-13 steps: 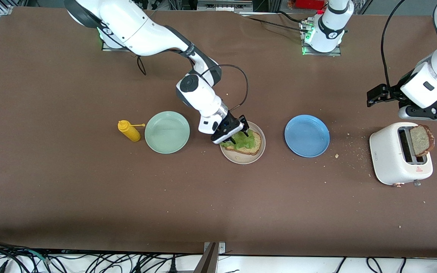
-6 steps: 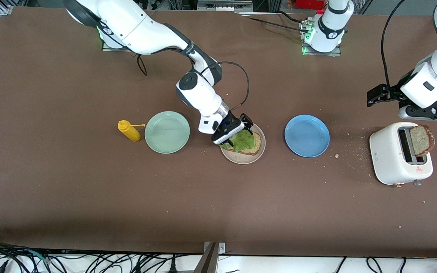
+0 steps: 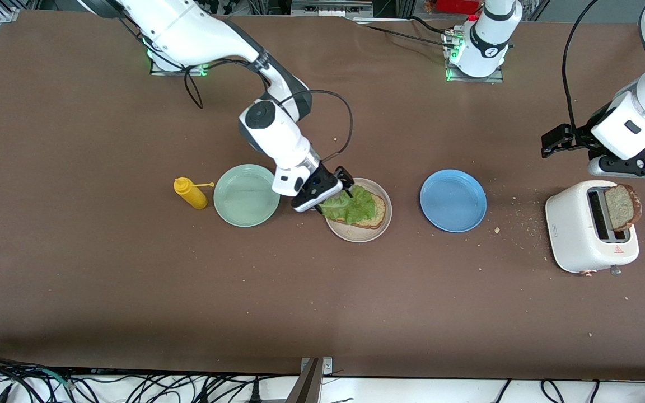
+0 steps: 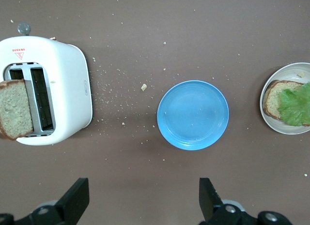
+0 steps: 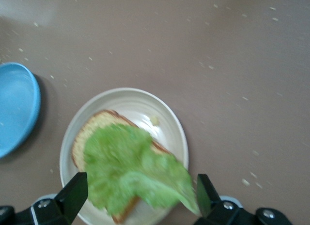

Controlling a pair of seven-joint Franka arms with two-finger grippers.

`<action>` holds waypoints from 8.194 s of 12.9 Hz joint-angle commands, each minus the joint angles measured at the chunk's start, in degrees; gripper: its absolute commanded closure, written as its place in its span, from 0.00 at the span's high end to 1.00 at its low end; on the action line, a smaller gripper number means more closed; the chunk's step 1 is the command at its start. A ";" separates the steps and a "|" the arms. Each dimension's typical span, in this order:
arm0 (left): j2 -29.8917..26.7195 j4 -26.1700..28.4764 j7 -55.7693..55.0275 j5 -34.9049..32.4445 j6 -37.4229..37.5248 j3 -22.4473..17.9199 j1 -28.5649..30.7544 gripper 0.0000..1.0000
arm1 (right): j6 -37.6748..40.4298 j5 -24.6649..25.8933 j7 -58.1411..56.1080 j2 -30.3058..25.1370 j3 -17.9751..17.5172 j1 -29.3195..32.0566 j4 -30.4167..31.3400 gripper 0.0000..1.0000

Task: Make sandwich in beige plate with both arms
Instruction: 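Raise the right gripper away while the left gripper moves over the toaster, then lower the left gripper onto the toaster bread slice and grasp it, then lift the bread slice out and carry it over the beige plate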

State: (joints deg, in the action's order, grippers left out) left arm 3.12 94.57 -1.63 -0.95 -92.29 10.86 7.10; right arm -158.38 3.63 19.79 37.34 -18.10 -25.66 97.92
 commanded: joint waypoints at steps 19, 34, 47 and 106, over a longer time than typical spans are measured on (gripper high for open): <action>0.39 -1.49 1.28 0.07 1.24 0.13 0.19 1.00 | 57.48 -0.11 -6.61 -37.86 -1.60 26.09 9.30 1.00; 5.20 -4.63 4.33 -0.72 0.53 -0.31 5.27 1.00 | 67.39 -2.84 -13.11 -39.19 12.56 26.01 -1.93 1.00; 17.27 -8.35 13.23 -0.81 -8.96 -0.93 17.59 0.89 | 72.60 -2.22 -12.50 -39.01 15.73 25.04 -6.60 1.00; 46.44 -15.03 23.32 33.90 -7.89 17.97 -2.09 0.00 | 70.84 -2.93 -12.32 -37.69 13.88 24.42 -6.34 1.00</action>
State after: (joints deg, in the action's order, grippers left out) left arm 47.35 79.86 16.50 30.91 -97.86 28.80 4.57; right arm -88.20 1.75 7.76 -0.54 -4.25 -1.17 92.48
